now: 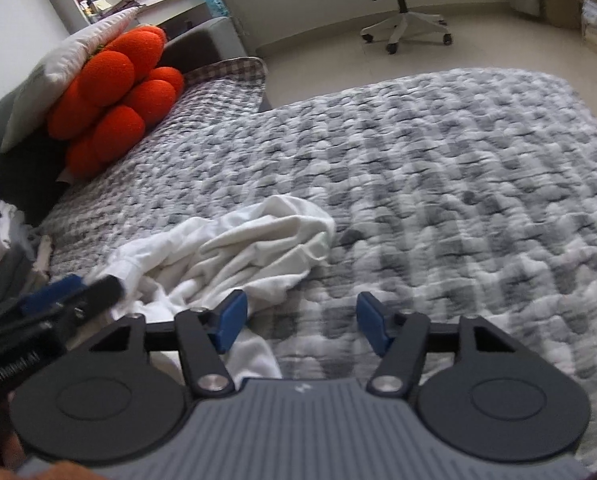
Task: Fold clothes
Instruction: 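Lift the garment with the left tool while the right tool grasps another edge, then hold the garment with both tools and stretch it out over the bed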
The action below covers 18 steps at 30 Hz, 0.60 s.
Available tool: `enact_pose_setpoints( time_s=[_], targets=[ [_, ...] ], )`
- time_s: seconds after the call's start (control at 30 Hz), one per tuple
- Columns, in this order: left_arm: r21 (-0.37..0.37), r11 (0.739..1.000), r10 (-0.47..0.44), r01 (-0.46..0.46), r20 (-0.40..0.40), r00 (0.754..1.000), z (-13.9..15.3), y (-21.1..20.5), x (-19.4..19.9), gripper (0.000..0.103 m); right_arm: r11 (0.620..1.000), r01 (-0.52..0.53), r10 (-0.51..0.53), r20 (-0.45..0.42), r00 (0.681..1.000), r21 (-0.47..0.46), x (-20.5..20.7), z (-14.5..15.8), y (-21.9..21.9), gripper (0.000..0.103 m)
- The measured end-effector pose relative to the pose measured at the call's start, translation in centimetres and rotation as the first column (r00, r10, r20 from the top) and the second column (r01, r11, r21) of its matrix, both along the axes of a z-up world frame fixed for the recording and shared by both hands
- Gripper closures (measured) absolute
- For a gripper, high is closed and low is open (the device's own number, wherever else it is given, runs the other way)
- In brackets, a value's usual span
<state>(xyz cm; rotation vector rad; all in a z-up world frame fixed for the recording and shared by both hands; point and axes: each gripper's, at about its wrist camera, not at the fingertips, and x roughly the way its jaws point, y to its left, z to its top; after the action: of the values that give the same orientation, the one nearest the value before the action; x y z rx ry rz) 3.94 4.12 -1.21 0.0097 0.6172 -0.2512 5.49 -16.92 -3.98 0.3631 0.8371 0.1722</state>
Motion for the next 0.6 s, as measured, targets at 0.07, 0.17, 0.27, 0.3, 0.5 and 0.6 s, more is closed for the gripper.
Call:
enact_pose_setpoints(
  time_s=[0.07,0.17,0.27,0.3,0.5,0.6],
  targets=[
    [0.017,1.000,-0.001,0.001,0.006,1.000,-0.2,-0.4,-0.1,0.036,0.999,-0.023,0.023,0.002,1.000,0.025,0.2,0.0,0.2,0.049],
    [0.043,0.999,-0.003,0.002,0.015,1.000,-0.4,-1.1,-0.2,0.037,0.998,-0.053,0.053,0.002,0.999,0.037,0.5,-0.2,0.8,0.062],
    [0.045,0.999,0.025,-0.025,0.001,1.000,-0.6,-0.9,0.3,0.048,0.998,-0.052,0.052,0.007,0.999,0.026,0.7,-0.4,1.1,0.098],
    [0.042,0.998,0.038,-0.038,-0.006,0.999,-0.6,-0.8,0.5,0.054,0.999,-0.046,0.045,0.005,0.999,0.027,0.8,-0.4,1.0,0.098],
    [0.020,0.989,0.145,-0.145,0.019,0.989,-0.3,0.8,1.0,0.096,1.000,0.016,-0.017,0.038,0.999,0.025,0.5,0.1,-0.1,0.100],
    [0.008,0.980,0.198,-0.198,0.031,0.980,-0.2,1.6,1.3,0.098,0.998,0.058,-0.059,0.053,0.997,0.026,0.5,0.2,-0.7,0.100]
  ],
)
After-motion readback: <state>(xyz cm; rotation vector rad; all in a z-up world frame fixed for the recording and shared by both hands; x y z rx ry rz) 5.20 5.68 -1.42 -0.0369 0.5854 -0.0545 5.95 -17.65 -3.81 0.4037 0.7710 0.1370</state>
